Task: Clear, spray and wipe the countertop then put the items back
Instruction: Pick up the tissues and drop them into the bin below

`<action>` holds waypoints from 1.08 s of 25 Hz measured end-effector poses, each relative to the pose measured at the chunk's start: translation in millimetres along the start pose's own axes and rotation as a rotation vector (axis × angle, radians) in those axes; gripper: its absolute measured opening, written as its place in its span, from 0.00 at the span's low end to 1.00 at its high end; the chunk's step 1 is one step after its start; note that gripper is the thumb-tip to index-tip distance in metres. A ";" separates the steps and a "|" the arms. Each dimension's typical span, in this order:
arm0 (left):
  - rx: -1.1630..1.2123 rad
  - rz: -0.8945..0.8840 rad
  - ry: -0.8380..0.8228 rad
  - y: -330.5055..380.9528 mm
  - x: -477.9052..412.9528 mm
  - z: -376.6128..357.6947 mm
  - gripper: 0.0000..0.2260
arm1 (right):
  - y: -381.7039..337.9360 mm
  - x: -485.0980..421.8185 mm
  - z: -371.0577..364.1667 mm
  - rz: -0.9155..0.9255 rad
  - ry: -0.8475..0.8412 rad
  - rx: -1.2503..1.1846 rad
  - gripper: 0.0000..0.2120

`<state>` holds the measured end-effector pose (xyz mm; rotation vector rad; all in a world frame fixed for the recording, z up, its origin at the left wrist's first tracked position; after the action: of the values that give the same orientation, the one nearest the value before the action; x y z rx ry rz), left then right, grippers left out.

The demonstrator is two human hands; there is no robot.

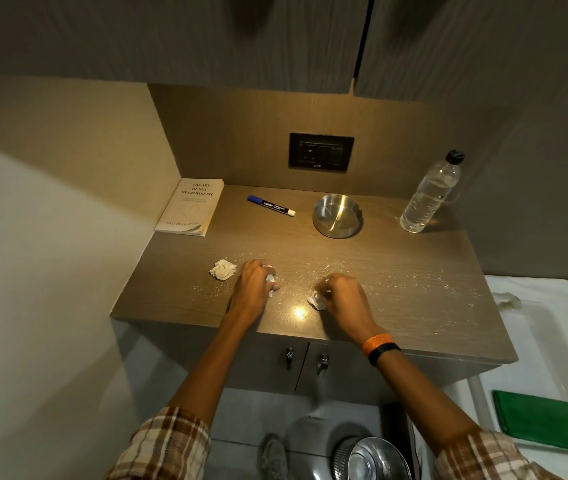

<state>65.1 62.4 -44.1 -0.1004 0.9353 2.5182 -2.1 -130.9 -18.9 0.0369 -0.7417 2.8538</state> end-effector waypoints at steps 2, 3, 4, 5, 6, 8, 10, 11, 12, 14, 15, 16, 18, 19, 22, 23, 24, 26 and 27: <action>-0.034 -0.014 0.008 -1.1 4.5 -1.9 0.11 | -7.3 8.2 -9.8 0.051 -0.043 0.134 0.06; -0.040 -0.016 0.006 -0.8 6.3 -1.2 0.11 | -8.0 10.5 -12.3 0.063 -0.045 0.177 0.07; -0.045 -0.017 0.011 -0.9 8.1 0.3 0.11 | -7.7 11.3 -14.0 0.066 -0.039 0.198 0.08; -0.044 -0.014 0.023 -1.1 8.7 3.4 0.10 | -7.7 11.5 -15.1 0.064 -0.030 0.211 0.09; -0.046 -0.009 0.043 -2.3 10.1 7.9 0.10 | -9.4 11.4 -15.7 0.062 -0.023 0.223 0.10; -0.058 0.007 0.121 -7.1 12.2 22.0 0.09 | -18.0 8.5 -16.4 0.063 -0.015 0.221 0.09; -0.067 0.046 0.210 -17.8 14.3 40.6 0.10 | -34.6 4.7 -18.2 0.074 -0.008 0.147 0.06; -0.079 0.077 0.247 -26.0 14.6 51.0 0.10 | -45.6 2.7 -20.7 0.084 -0.003 0.095 0.05; -0.096 0.110 0.276 -35.4 14.4 61.0 0.10 | -57.7 -0.1 -23.9 0.096 0.001 0.050 0.05; -0.136 0.167 0.294 -53.3 12.5 76.7 0.11 | -83.1 -9.3 -32.6 0.113 -0.009 -0.012 0.05; -0.156 0.186 0.287 -61.1 10.9 82.3 0.11 | -95.9 -15.8 -37.7 0.118 -0.024 -0.030 0.06; -0.170 0.200 0.276 -67.0 9.9 85.1 0.11 | -106.6 -22.5 -41.6 0.123 -0.033 -0.039 0.07; -0.176 0.225 0.263 -78.7 12.0 86.4 0.11 | -128.1 -37.1 -49.9 0.156 -0.033 -0.037 0.08; -0.169 0.242 0.260 -84.9 15.0 86.3 0.11 | -138.4 -43.9 -54.7 0.181 -0.037 -0.026 0.09; -0.159 0.279 0.222 -104.1 23.6 85.8 0.11 | -165.0 -60.6 -74.3 0.263 -0.098 0.065 0.12; -0.166 0.276 0.201 -108.5 25.3 85.4 0.11 | -170.8 -63.8 -82.4 0.291 -0.110 0.128 0.11; -0.169 0.269 0.181 -110.5 25.9 84.9 0.11 | -174.4 -65.1 -88.8 0.315 -0.105 0.198 0.09; -0.159 0.261 0.155 -113.1 24.7 84.2 0.12 | -178.0 -66.1 -97.2 0.348 -0.058 0.276 0.09; -0.157 0.260 0.149 -113.3 23.7 84.5 0.12 | -178.5 -65.8 -98.9 0.359 -0.040 0.280 0.09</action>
<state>100.4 201.0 -52.7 -0.2311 0.8518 2.8570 99.1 58.1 -24.5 0.0004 -0.3793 3.2884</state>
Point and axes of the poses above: each hand's wrist, its own x-axis away from the middle knuckle, its own z-axis out of the back of the hand, y = z × x, the point moved 2 cm from there along -x, towards the middle knuckle, and after that the axes turned 12 degrees about -z, right-handed, at the moved point
